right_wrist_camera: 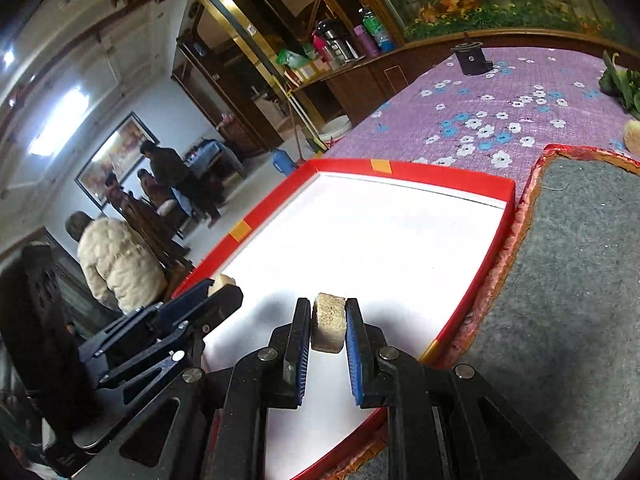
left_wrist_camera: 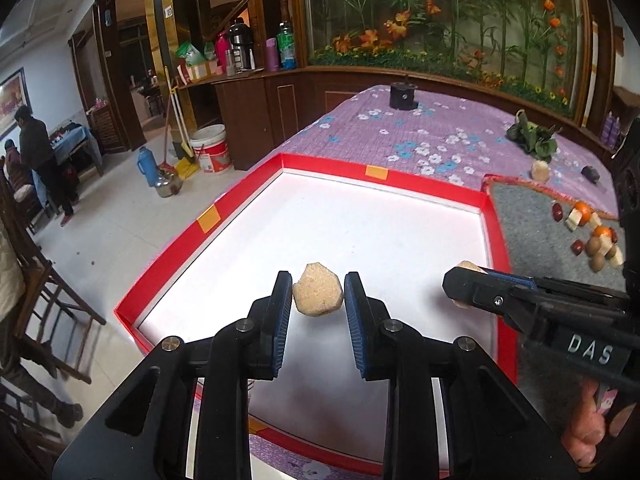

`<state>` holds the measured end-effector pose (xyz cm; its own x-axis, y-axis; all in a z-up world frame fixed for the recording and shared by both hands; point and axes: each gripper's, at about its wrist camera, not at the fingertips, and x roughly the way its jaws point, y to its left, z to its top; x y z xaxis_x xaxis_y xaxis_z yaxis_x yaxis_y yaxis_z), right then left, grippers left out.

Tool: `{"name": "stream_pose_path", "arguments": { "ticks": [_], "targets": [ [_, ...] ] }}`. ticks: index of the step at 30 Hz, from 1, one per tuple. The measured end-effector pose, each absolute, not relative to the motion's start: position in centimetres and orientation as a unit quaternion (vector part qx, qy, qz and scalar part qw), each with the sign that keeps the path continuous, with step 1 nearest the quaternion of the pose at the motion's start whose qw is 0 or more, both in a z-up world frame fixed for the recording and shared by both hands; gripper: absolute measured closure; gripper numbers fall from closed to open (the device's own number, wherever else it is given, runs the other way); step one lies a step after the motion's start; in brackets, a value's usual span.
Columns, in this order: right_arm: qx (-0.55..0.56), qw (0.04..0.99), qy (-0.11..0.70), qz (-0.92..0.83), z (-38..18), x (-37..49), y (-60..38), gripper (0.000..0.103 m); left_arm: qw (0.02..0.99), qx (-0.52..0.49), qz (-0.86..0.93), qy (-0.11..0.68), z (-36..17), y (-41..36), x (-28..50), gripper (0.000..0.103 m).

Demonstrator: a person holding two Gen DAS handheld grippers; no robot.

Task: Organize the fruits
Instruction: 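Carry both pieces into the white tray and open both tools, then grasp a pale octagonal piece with the right tool while the left tool grasps a brown round nut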

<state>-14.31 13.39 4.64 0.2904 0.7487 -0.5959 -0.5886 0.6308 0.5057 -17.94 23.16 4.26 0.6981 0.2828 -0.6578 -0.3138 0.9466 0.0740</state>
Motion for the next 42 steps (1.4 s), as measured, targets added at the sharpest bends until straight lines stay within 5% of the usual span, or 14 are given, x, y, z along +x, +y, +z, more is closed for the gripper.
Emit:
{"name": "stream_pose_path", "arguments": {
  "ticks": [2, 6, 8, 23, 37, 42],
  "targets": [
    [0.072, 0.809, 0.417, 0.408, 4.5, -14.6, 13.7, 0.082, 0.919, -0.019, 0.162, 0.359, 4.0, 23.1, -17.6, 0.075],
    [0.079, 0.808, 0.411, 0.416, 4.4, -14.8, 13.5, 0.061, 0.918, -0.017, 0.173, 0.358, 3.9, 23.0, -17.4, 0.047],
    [0.09, 0.813, 0.4, 0.414, 4.8, -14.7, 12.9, 0.059, 0.919, -0.015, 0.177, 0.352, 4.2, 22.9, -17.4, 0.04],
    [0.164, 0.871, 0.342, 0.311, 8.8, -13.9, -2.2, 0.057, 0.937, 0.044, 0.071, 0.339, 7.5, 13.7, -15.1, 0.038],
    [0.274, 0.859, 0.388, 0.192, 5.1, -8.2, -23.8, 0.057, 0.917, 0.093, -0.051, 0.386, 7.3, 2.7, -8.5, 0.034],
    [0.196, 0.861, 0.412, 0.226, 5.3, -8.4, -21.4, 0.057, 0.908, 0.12, -0.058, 0.396, 5.6, 0.5, -7.8, 0.034]
  ]
}}
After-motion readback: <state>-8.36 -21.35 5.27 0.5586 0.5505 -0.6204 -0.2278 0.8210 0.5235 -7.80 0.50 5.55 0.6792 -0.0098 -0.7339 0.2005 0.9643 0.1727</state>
